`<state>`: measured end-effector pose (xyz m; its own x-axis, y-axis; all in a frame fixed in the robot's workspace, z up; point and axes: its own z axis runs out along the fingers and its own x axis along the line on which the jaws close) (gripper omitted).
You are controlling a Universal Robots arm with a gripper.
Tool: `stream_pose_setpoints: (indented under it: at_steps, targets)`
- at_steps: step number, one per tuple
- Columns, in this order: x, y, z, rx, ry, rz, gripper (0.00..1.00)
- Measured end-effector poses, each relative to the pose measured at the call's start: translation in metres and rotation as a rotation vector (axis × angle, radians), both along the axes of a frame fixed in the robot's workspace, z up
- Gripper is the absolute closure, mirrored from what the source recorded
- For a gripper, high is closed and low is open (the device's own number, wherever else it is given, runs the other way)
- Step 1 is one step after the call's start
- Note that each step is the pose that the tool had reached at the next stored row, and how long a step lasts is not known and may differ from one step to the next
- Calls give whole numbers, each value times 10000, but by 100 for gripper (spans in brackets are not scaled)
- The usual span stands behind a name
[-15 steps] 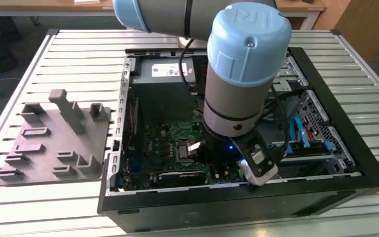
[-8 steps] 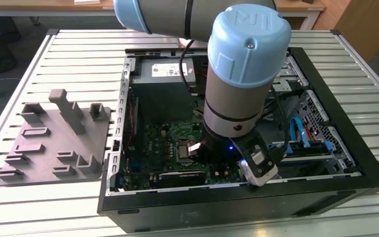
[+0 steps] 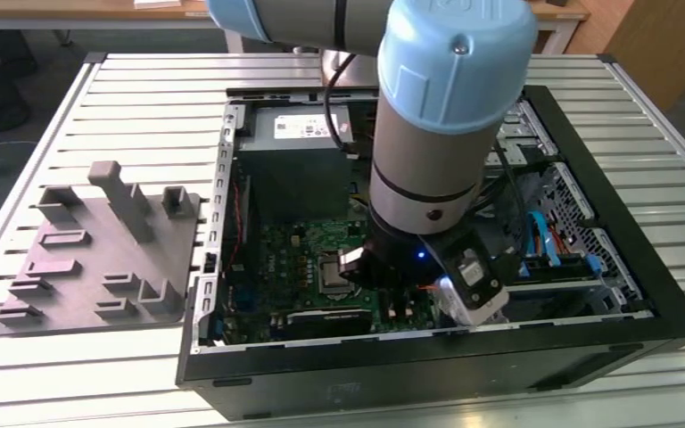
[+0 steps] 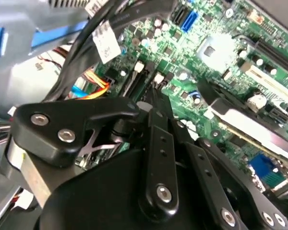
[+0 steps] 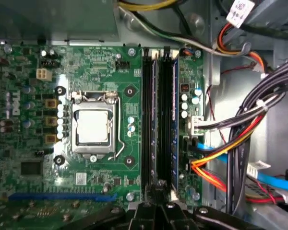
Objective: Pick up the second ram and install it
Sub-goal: 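Press down the second ram until it locks into place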
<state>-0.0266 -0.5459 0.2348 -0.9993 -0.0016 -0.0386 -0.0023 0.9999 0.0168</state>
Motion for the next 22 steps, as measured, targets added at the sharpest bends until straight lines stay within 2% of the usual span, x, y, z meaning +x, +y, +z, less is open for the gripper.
stream_pose_setpoints:
  at_steps: [6, 12, 14, 17, 22]
  targets:
    - [4, 225, -7, -66, 10, 1, 90]
    - [8, 464, -13, -72, 11, 1, 90]
    - [9, 522, -13, -72, 11, 2, 90]
    - [9, 555, 29, -72, 11, 3, 90]
    - [9, 559, 255, -71, 7, 2, 90]
